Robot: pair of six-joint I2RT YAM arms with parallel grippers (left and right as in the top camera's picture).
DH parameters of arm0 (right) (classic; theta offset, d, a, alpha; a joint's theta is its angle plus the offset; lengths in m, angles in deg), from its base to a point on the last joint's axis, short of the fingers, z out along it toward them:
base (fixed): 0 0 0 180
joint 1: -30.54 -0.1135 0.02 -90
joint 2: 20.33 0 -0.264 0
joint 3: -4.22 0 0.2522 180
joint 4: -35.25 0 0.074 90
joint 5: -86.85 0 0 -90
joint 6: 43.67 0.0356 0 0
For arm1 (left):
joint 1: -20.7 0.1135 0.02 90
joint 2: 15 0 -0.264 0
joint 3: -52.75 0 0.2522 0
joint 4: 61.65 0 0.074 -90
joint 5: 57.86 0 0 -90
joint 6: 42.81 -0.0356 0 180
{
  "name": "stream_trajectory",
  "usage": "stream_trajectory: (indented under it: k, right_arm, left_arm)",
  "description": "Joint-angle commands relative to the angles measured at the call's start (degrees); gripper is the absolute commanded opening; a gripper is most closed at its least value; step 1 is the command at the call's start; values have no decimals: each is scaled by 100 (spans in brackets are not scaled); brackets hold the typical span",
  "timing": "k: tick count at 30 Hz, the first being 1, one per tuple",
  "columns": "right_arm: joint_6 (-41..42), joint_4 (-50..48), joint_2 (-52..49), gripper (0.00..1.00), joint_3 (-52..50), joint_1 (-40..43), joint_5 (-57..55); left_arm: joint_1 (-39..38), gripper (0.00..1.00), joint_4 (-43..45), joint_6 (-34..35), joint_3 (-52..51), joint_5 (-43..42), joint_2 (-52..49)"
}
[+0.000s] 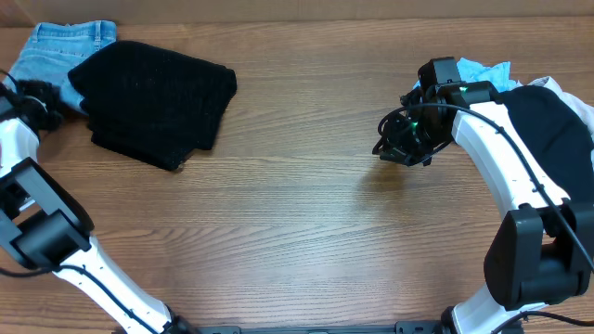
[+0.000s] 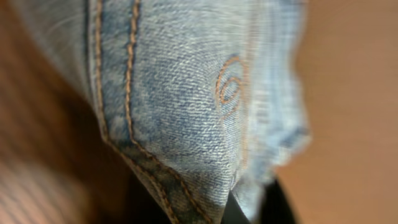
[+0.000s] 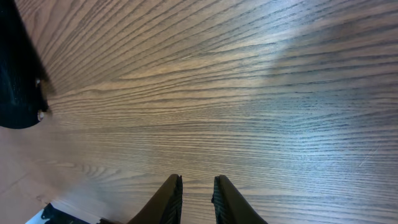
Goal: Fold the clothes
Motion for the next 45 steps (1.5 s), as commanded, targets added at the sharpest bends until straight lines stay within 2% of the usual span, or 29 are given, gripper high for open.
stream_trajectory:
  k: [1,14,19,25,26,27,29,30,33,35,39,41,45]
  right_arm:
    - [-20,-13,199,21,66,-17,-28]
    - [-22,90,199,21,66,-17,-11]
    - [-22,94,199,21,66,-17,-11]
    - [-22,85,199,21,66,-17,-13]
    - [-22,83,199,21,66,-17,-11]
    - [-22,85,199,21,66,-17,-11]
    - [-22,87,199,21,66,-17,-11]
    - [-22,87,199,20,66,-17,-11]
    - [-22,94,199,20,66,-17,-11]
    - [-24,122,199,20,66,-17,-11]
    - [-46,160,199,20,66,-17,-15]
    - [-44,151,199,20,66,-17,-15]
    - [-44,153,199,20,66,-17,-15]
  left_arm:
    - [-131,4,59,232,26,-575,872]
    - [-560,4,1132,605,133,-651,1797]
    - [-1091,4,1169,234,863,-767,1803]
    - [-1449,4,767,238,1615,-1300,1805]
    - [-1513,4,466,210,1613,-1316,1803]
    - [-1670,4,-254,-17,1604,-1193,1790]
    - [-2046,4,-1408,-699,1471,-664,1733]
    - [-2144,4,-1567,-852,1386,-518,1700]
    - [-2378,4,-1589,-1360,1147,-511,1390]
    - [-2417,4,-1552,-1456,1082,-713,997]
    - [-2420,4,-761,-1416,1097,-1429,592]
    - [-2487,4,-566,-1207,1493,-1526,616]
    - [-2653,4,-658,-1233,2745,-1884,616]
